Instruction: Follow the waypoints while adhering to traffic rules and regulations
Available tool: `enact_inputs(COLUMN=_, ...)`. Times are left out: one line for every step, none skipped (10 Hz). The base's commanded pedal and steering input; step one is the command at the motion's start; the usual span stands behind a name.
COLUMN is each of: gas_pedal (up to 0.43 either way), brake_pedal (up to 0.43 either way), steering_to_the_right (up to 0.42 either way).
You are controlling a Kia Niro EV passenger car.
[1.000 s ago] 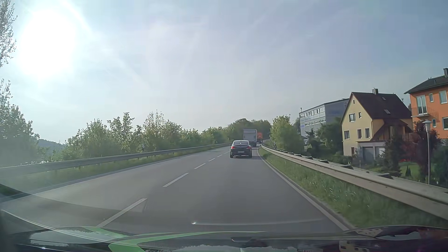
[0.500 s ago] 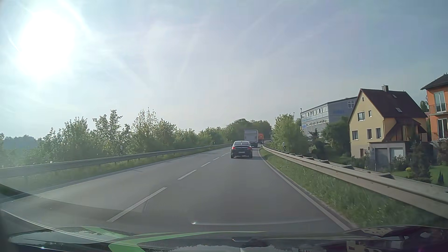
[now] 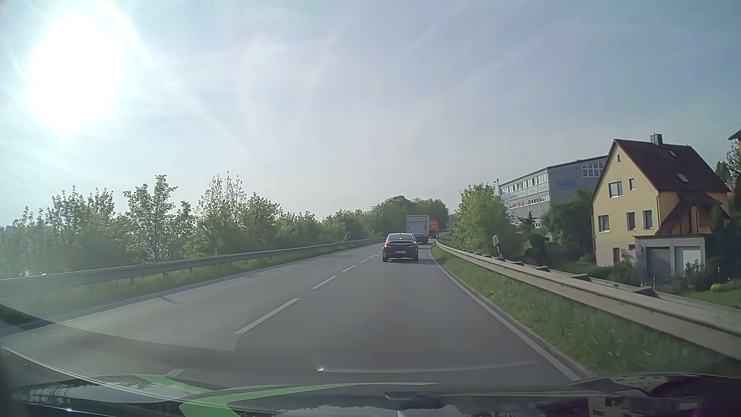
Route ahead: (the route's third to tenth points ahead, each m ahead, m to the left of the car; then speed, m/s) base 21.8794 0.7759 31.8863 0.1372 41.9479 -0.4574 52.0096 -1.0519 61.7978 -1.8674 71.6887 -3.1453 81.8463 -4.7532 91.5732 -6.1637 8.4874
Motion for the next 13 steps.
enact_inputs(gas_pedal=0.177, brake_pedal=0.000, steering_to_the_right=0.003)
enact_inputs(gas_pedal=0.177, brake_pedal=0.000, steering_to_the_right=0.003)
enact_inputs(gas_pedal=0.177, brake_pedal=0.000, steering_to_the_right=0.004)
enact_inputs(gas_pedal=0.177, brake_pedal=0.000, steering_to_the_right=0.004)
enact_inputs(gas_pedal=0.177, brake_pedal=0.000, steering_to_the_right=0.004)
enact_inputs(gas_pedal=0.177, brake_pedal=0.000, steering_to_the_right=0.004)
enact_inputs(gas_pedal=0.189, brake_pedal=0.000, steering_to_the_right=0.005)
enact_inputs(gas_pedal=0.197, brake_pedal=0.000, steering_to_the_right=0.005)
enact_inputs(gas_pedal=0.197, brake_pedal=0.000, steering_to_the_right=0.006)
enact_inputs(gas_pedal=0.197, brake_pedal=0.000, steering_to_the_right=0.006)
enact_inputs(gas_pedal=0.197, brake_pedal=0.000, steering_to_the_right=0.006)
enact_inputs(gas_pedal=0.197, brake_pedal=0.000, steering_to_the_right=0.006)
enact_inputs(gas_pedal=0.197, brake_pedal=0.000, steering_to_the_right=0.006)
